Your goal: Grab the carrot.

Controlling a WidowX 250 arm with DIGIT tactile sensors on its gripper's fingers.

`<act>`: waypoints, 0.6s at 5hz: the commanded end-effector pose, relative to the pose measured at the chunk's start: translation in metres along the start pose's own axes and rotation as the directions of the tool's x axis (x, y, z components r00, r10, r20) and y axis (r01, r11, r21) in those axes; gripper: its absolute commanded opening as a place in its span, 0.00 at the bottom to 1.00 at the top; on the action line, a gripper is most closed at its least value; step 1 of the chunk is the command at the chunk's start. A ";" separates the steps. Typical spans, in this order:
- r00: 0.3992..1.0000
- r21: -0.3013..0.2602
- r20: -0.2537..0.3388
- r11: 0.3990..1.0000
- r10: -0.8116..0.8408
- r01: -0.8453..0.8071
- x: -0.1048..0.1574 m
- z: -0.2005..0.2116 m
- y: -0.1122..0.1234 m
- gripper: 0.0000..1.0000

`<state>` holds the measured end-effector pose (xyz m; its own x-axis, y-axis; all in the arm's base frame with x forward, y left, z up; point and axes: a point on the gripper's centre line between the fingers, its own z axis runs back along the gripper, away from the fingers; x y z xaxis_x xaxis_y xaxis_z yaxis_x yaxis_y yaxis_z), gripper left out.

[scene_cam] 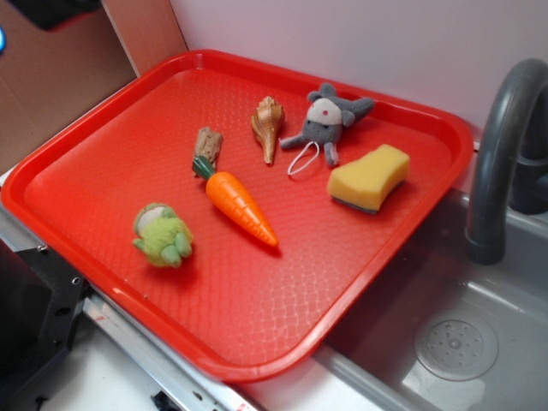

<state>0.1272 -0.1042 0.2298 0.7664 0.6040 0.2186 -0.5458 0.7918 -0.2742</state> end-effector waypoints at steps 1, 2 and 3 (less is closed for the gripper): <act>0.943 0.127 0.139 0.939 0.303 -0.321 0.024 -0.054 -0.001 1.00; 0.933 0.163 0.144 0.922 0.331 -0.352 0.035 -0.084 0.004 1.00; 0.934 0.179 0.145 0.919 0.328 -0.351 0.042 -0.110 0.001 1.00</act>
<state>0.1878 -0.0941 0.1270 0.4909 0.8354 0.2474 -0.8374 0.5307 -0.1304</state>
